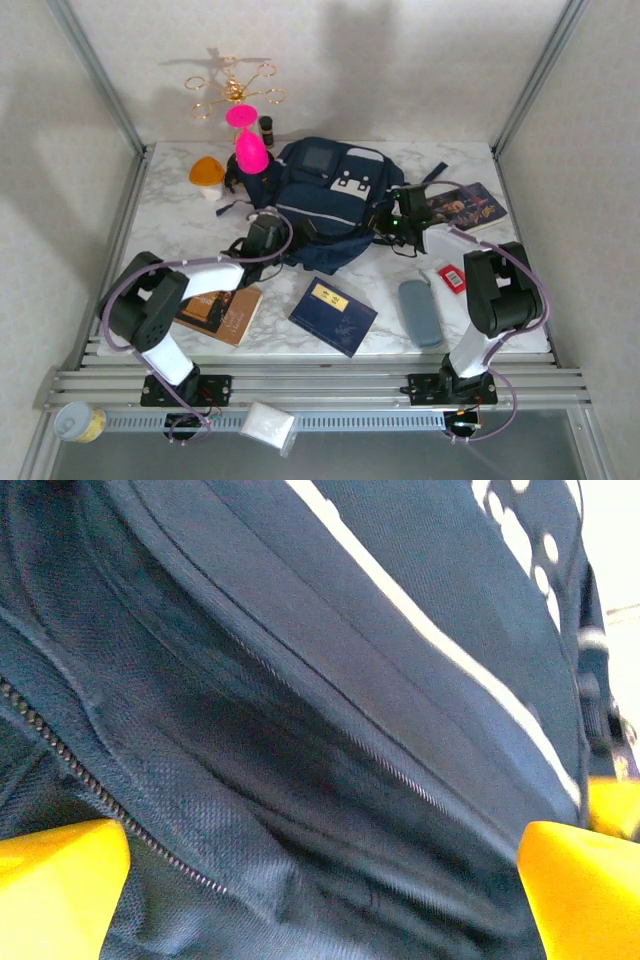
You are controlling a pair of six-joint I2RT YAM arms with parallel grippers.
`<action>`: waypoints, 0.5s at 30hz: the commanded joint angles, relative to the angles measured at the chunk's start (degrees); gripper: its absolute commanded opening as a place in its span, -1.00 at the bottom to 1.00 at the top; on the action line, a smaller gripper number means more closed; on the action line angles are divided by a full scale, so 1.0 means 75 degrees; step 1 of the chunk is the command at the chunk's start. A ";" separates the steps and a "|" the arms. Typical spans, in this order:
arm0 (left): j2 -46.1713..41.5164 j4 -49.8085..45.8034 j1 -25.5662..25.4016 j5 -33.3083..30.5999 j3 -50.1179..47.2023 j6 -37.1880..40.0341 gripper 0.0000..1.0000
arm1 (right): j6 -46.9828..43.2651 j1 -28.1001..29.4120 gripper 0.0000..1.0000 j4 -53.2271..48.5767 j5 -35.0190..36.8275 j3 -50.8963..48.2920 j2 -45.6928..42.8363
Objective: Pack the student bag
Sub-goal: Rotate the student bag at the top-center of the table.
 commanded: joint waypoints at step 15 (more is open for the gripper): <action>-0.1185 -0.1739 0.0868 -0.0153 0.0509 0.1223 0.99 | 0.0649 0.1454 -0.05 -0.0047 0.0210 -0.0712 -0.1635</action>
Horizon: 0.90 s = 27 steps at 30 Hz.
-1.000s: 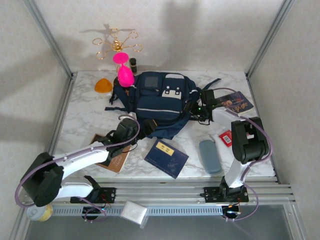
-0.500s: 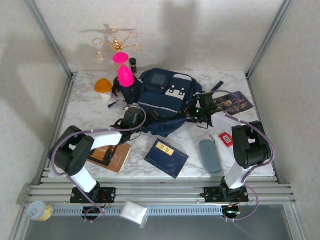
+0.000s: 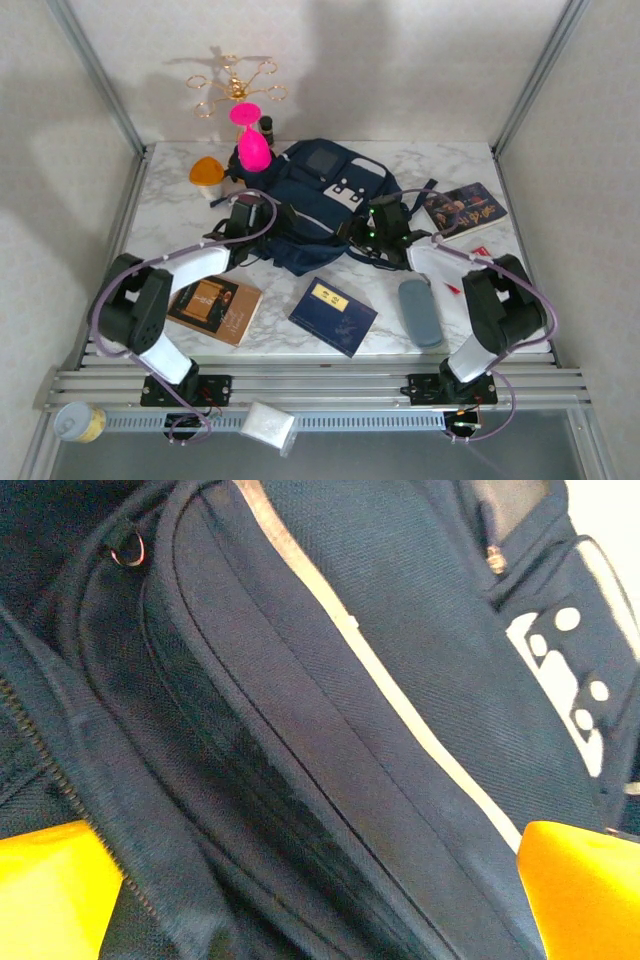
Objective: Pack the student bag
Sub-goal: Rotate the student bag at the top-center of the table, then unzip the student bag at the top-center of the table.
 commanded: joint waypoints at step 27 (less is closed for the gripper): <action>-0.1334 -0.0523 -0.2714 -0.0528 -0.0325 -0.1436 0.99 | -0.1150 -0.2577 0.13 -0.0216 -0.1689 0.1913 0.2505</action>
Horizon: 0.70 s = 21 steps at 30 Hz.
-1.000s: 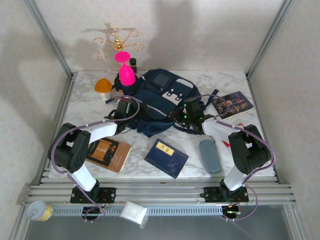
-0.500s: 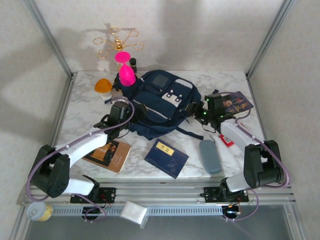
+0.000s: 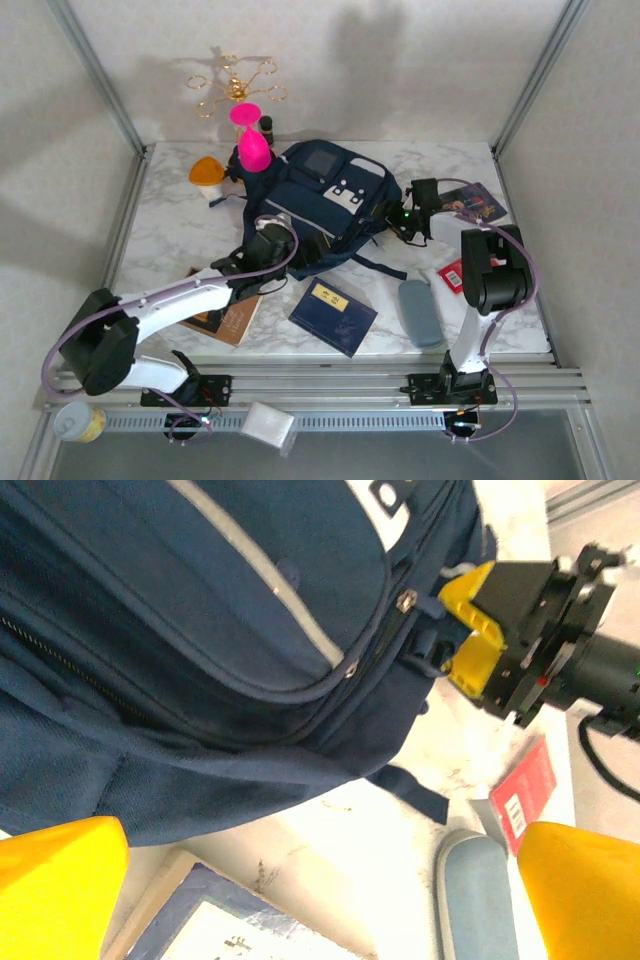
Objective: Pack the student bag
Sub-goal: Unzip the student bag at the top-center of the table.
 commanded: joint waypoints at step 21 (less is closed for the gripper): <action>0.2306 0.2058 -0.0565 0.0631 0.0843 -0.0247 0.55 | 0.0447 0.0056 -1.00 0.1005 -0.0573 -0.0193 -0.1476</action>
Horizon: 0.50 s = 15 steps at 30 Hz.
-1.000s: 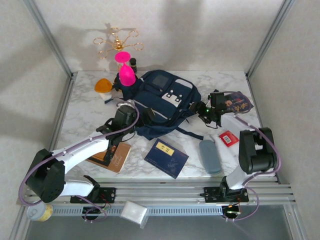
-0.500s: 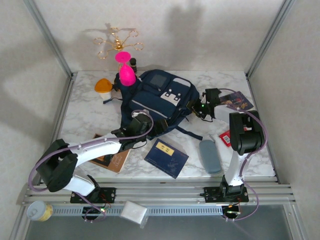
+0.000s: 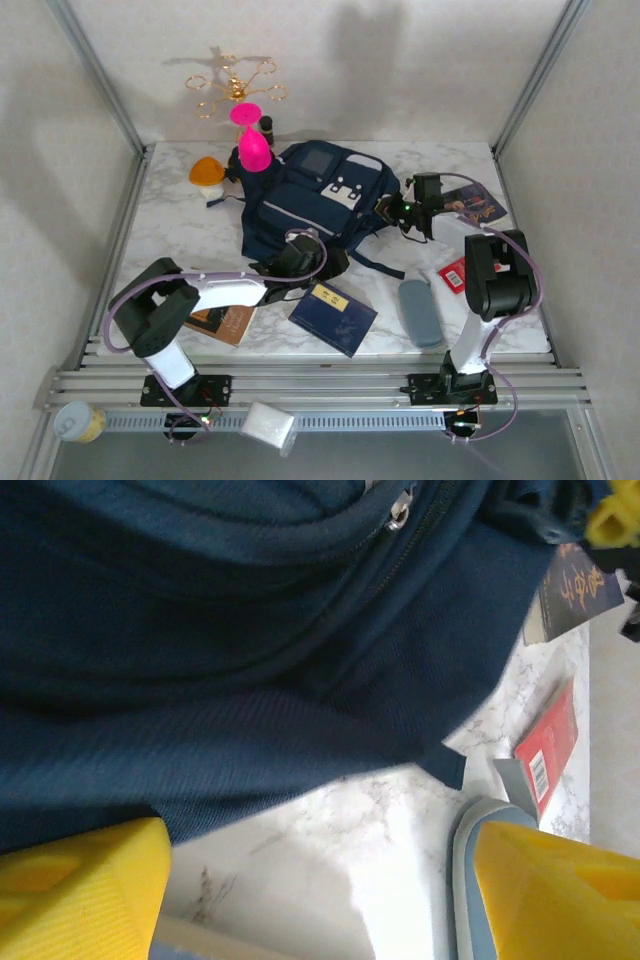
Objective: Pack the student bag
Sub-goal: Unzip the student bag at the top-center of the table.
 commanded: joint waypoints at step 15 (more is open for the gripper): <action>0.0860 0.0100 0.0572 0.0071 0.2103 0.1194 0.33 | 0.0406 -0.0266 -1.00 -0.0639 0.0936 -0.0924 -0.2947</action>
